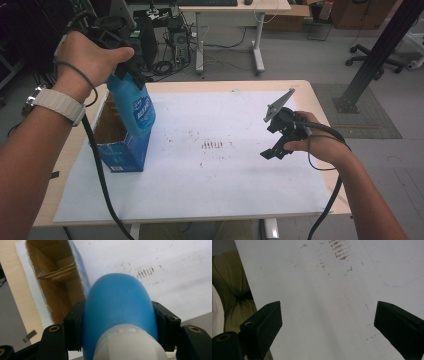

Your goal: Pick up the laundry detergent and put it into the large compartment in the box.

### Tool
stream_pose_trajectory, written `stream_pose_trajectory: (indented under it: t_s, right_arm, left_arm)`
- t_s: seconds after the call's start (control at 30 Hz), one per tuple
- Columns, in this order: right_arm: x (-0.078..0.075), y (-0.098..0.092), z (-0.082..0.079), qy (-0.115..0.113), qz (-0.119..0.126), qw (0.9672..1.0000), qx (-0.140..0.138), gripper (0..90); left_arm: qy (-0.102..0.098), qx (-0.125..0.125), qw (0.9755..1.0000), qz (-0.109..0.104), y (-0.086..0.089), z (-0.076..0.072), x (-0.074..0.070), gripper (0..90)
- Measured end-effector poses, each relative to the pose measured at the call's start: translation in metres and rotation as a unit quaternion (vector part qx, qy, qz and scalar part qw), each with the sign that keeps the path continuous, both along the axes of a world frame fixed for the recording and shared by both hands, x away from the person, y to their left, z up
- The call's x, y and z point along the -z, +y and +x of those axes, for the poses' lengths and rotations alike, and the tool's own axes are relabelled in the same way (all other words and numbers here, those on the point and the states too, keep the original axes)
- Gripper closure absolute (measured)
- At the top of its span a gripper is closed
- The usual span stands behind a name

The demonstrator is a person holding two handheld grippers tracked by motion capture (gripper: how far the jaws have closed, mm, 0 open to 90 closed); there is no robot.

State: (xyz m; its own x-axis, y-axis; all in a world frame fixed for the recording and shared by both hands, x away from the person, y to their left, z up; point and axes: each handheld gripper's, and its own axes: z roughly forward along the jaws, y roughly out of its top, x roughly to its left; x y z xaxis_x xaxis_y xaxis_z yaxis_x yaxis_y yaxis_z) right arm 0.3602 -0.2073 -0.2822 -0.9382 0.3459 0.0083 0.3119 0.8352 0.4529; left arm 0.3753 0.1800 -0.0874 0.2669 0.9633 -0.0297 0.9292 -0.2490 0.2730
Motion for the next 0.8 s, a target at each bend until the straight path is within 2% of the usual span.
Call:
stream_pose_trajectory:
  t_s: [0.3,0.8]
  right_arm:
    - [0.0,0.001,0.001,0.001,0.0,1.0,-0.001,8.2]
    - [0.003,0.0,0.003,0.005,-0.001,1.0,0.001,8.2]
  left_arm:
    - [-0.008,-0.025,0.9997,-0.001,0.016,0.002,-0.005,37.4]
    - [-0.019,-0.066,0.9976,0.0,0.042,0.008,-0.008,37.4]
